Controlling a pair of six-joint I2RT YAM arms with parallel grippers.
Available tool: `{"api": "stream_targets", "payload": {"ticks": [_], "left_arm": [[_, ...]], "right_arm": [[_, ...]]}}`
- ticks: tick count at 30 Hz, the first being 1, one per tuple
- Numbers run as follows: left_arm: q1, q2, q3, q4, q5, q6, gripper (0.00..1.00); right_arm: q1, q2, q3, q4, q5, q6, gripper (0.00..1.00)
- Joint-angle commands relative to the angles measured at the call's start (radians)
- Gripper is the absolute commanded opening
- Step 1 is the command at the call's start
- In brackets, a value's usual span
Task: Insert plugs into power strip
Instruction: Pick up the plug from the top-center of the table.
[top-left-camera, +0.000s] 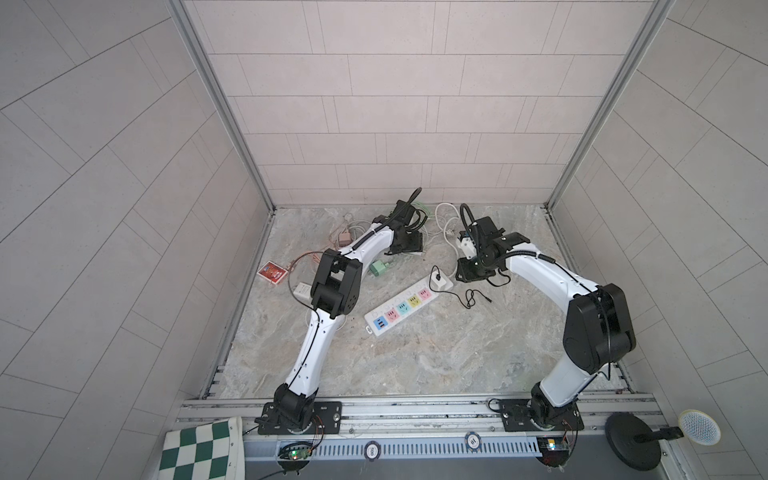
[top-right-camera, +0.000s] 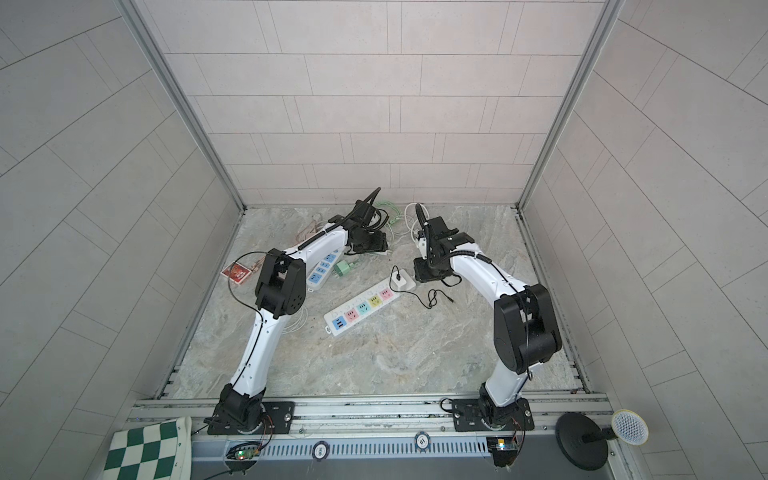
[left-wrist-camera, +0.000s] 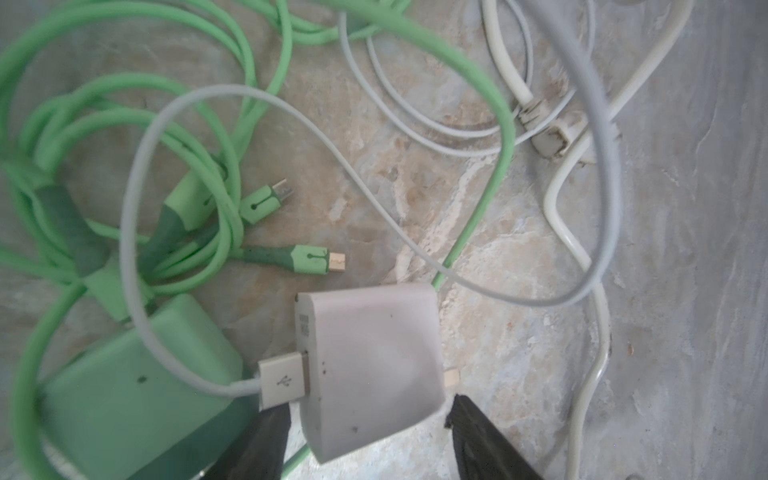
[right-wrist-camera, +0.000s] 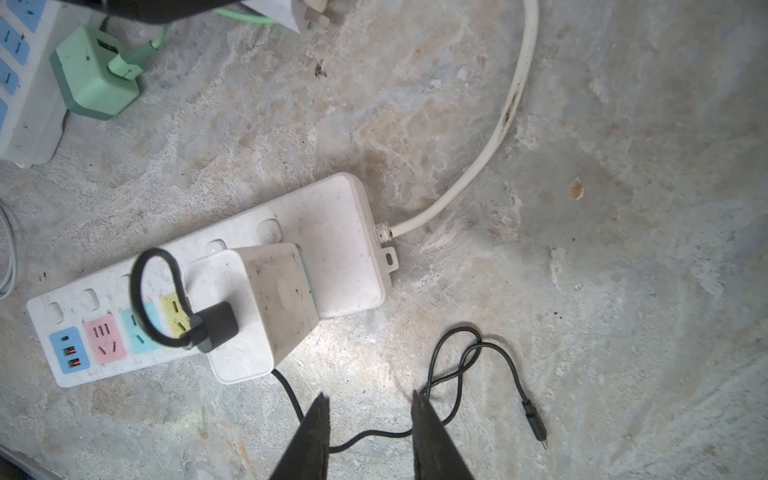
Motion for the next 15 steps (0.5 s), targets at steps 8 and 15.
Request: {"api": "stream_targets", "payload": {"ticks": [8,15], "left_arm": [[0.011,0.058,0.008,0.014,0.049,-0.005,0.66],[0.011,0.052,-0.014,0.011,0.060,0.000,0.49]], "right_arm": [[-0.004,-0.027,-0.004,-0.009,-0.005,-0.006,0.33],[-0.004,-0.026,-0.004,-0.010,-0.006,-0.001,0.33]]}}
